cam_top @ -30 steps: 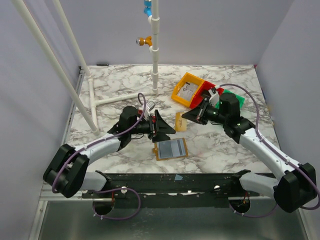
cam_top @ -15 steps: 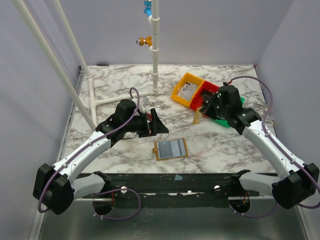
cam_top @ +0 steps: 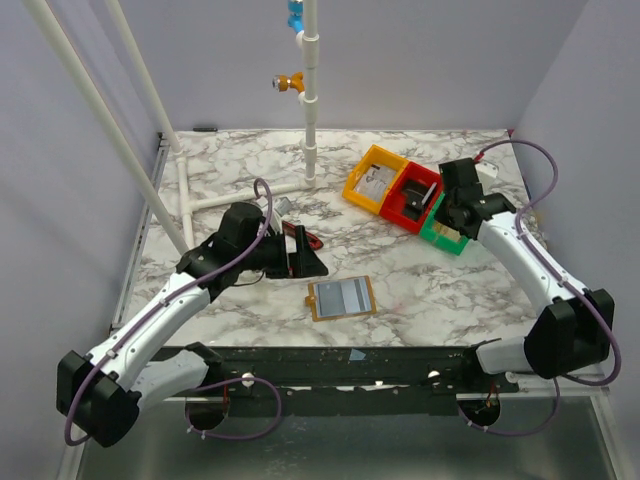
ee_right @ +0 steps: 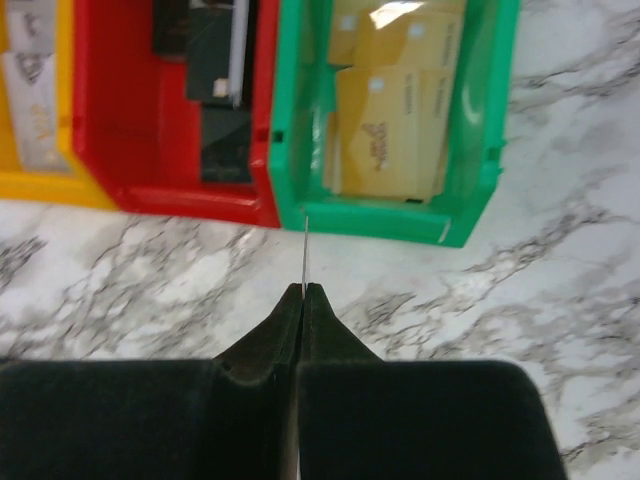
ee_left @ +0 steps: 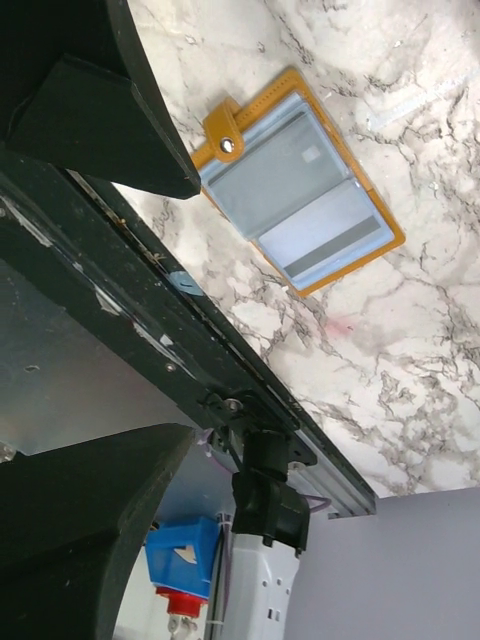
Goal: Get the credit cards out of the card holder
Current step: Place the credit card in the storage box.
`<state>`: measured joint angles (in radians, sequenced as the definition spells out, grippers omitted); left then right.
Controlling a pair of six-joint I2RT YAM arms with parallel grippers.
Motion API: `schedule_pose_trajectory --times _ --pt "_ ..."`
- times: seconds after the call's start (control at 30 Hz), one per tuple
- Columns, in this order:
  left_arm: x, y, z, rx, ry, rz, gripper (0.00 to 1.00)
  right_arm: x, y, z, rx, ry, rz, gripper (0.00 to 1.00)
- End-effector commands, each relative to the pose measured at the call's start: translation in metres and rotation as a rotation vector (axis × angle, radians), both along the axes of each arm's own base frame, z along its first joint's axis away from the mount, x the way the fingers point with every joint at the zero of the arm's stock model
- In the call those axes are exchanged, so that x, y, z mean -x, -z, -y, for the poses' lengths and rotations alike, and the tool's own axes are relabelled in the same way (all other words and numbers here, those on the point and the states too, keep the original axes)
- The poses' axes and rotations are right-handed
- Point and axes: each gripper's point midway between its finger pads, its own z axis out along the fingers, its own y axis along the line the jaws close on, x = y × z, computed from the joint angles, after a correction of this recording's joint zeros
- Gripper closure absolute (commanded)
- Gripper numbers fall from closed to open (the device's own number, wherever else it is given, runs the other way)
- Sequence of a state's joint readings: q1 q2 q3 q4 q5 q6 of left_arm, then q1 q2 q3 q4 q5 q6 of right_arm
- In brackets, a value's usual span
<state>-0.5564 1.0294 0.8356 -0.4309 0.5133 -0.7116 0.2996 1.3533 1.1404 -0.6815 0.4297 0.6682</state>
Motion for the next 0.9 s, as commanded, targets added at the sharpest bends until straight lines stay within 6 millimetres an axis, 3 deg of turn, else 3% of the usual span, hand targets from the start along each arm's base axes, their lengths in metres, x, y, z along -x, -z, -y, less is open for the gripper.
schedule_pose_trajectory --times 0.0,0.2,0.4,0.57,0.7,0.87 --pt "0.006 -0.006 -0.012 -0.042 0.011 0.057 0.01 -0.013 -0.006 0.047 0.129 0.118 0.0 0.99" --pt "0.006 -0.007 -0.017 -0.064 0.003 0.081 0.01 -0.033 -0.012 0.075 0.237 0.199 -0.001 0.99" --pt "0.006 -0.006 -0.014 -0.049 0.013 0.071 0.01 -0.055 -0.007 0.085 0.294 0.23 -0.024 0.99" --pt "0.004 -0.008 -0.017 -0.07 0.01 0.089 0.01 -0.068 0.01 0.097 0.358 0.261 -0.079 0.99" --pt "0.002 -0.011 -0.019 -0.082 0.002 0.101 0.01 -0.077 0.029 0.095 0.361 0.254 -0.117 0.99" --pt "0.001 -0.011 -0.019 -0.086 -0.001 0.099 0.01 -0.078 0.052 0.101 0.388 0.262 -0.172 0.99"
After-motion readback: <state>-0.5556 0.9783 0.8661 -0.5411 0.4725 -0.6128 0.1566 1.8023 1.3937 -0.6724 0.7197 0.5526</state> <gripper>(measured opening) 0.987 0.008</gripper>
